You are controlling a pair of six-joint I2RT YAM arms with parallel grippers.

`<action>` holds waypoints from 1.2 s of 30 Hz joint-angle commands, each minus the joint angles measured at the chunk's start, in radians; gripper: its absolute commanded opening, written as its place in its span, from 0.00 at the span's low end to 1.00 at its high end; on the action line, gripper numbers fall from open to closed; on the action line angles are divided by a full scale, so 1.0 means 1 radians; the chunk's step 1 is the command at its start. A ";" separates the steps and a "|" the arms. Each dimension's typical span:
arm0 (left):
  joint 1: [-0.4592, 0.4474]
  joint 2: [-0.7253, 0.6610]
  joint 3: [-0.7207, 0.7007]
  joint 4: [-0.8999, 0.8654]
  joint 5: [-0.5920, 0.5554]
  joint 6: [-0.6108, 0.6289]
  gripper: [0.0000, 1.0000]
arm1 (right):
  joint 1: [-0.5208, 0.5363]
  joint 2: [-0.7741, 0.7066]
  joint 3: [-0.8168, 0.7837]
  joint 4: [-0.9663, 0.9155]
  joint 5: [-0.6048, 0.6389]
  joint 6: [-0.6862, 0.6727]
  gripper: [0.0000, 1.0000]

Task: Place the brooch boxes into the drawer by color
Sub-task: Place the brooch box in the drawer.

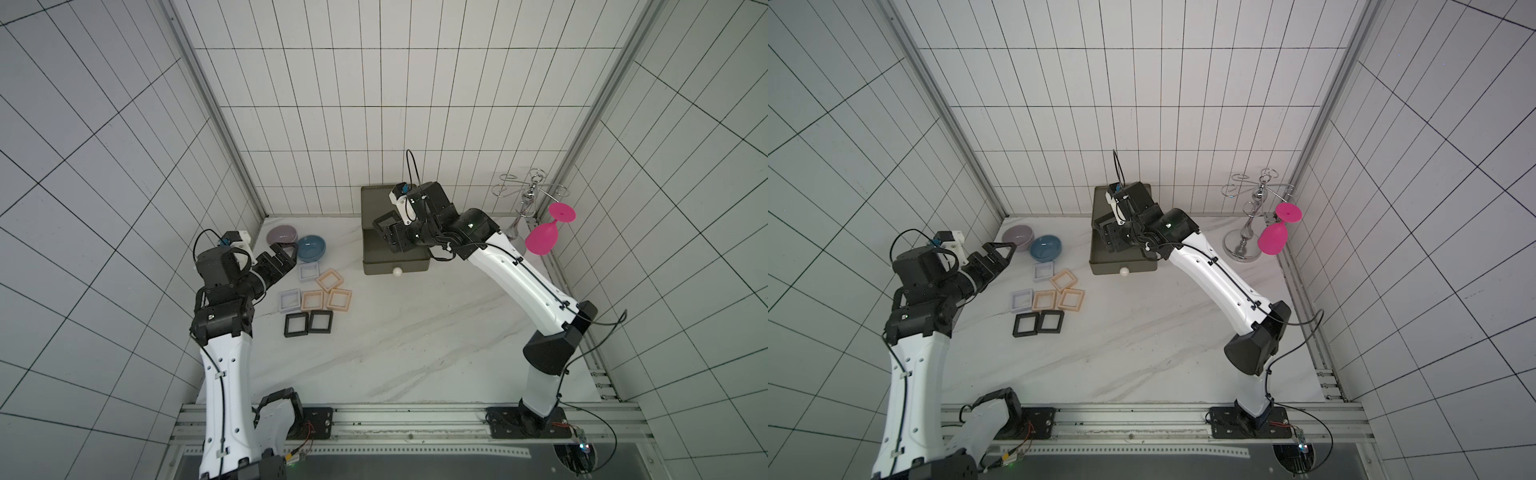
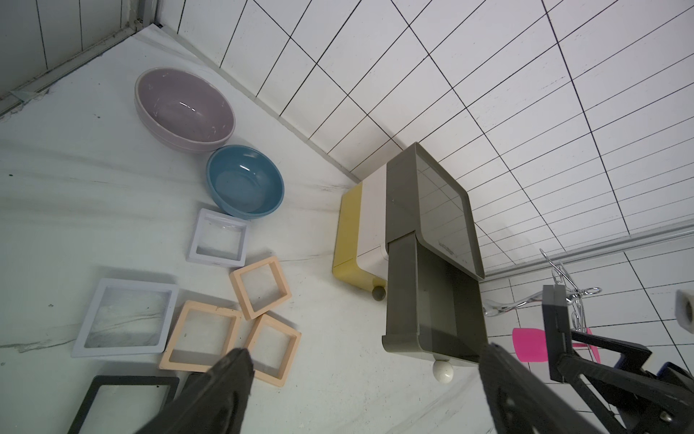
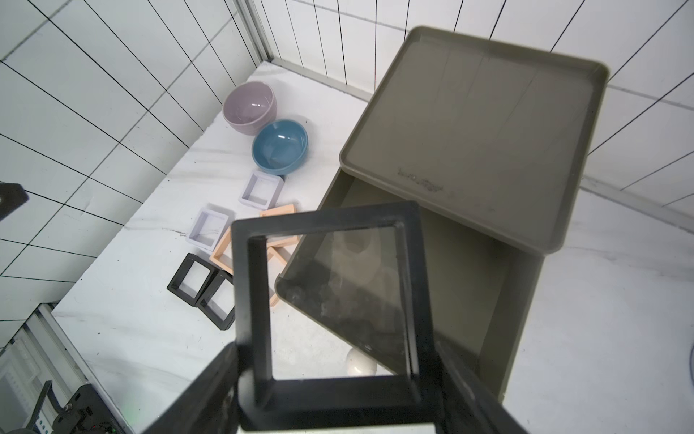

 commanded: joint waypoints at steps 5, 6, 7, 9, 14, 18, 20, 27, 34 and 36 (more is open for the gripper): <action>0.003 -0.018 -0.002 0.022 0.005 0.007 0.98 | -0.015 0.090 0.090 -0.127 0.019 0.139 0.57; 0.003 -0.019 -0.004 0.024 0.005 0.008 0.98 | -0.022 0.097 0.096 -0.124 0.013 0.154 0.57; 0.003 -0.019 -0.006 0.024 0.005 0.007 0.98 | -0.027 0.105 0.101 -0.124 0.013 0.166 0.57; 0.002 -0.019 -0.009 0.027 0.007 0.006 0.98 | -0.036 0.125 0.114 -0.121 0.011 0.187 0.57; 0.002 -0.023 -0.017 0.032 0.007 0.006 0.98 | -0.044 0.191 0.158 -0.119 -0.004 0.209 0.57; 0.003 -0.023 -0.022 0.034 0.005 0.011 0.98 | -0.044 0.245 0.193 -0.120 -0.005 0.217 0.57; 0.002 -0.022 -0.023 0.033 0.004 0.011 0.98 | -0.044 0.264 0.208 -0.121 -0.009 0.218 0.57; 0.003 -0.021 -0.028 0.038 0.004 0.011 0.98 | -0.047 0.309 0.236 -0.105 -0.002 0.224 0.57; 0.003 -0.018 -0.031 0.048 0.008 0.006 0.98 | -0.073 0.379 0.296 -0.087 -0.004 0.240 0.58; 0.003 -0.016 -0.029 0.048 0.009 0.007 0.98 | -0.084 0.402 0.319 -0.087 -0.008 0.245 0.58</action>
